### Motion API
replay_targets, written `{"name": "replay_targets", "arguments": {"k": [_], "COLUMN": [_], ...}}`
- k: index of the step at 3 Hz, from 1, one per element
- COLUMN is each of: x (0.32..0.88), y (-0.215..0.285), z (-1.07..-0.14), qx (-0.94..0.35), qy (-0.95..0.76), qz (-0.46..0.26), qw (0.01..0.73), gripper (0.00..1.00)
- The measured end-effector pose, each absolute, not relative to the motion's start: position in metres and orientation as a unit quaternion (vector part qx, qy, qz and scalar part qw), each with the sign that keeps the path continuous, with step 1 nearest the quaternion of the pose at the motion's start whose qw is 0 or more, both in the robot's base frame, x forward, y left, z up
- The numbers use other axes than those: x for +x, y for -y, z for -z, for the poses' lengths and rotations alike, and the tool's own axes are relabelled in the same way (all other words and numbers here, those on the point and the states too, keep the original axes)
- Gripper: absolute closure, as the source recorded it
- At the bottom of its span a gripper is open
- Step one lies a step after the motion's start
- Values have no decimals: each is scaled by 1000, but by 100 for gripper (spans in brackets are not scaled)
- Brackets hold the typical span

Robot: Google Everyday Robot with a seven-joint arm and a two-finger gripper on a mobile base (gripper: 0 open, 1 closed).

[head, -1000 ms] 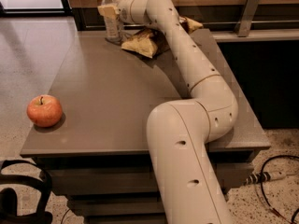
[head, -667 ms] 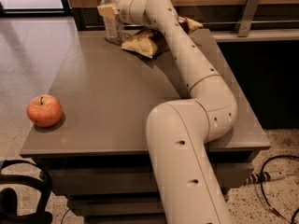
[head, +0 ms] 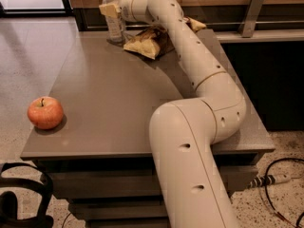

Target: Move blue plastic bottle near apple

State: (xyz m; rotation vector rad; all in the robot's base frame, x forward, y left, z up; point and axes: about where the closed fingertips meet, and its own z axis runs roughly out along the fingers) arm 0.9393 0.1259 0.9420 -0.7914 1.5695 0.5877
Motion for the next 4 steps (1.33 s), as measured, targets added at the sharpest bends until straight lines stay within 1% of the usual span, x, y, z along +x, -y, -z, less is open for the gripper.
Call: {"name": "replay_targets", "arguments": {"k": [2, 4], "x": [917, 864], "y": [-90, -60], "z": [-981, -1013], "qx": [-347, -365], "qy": [-690, -689], "qz": [-206, -207], "qw": [601, 591], "gripper": [100, 100]}}
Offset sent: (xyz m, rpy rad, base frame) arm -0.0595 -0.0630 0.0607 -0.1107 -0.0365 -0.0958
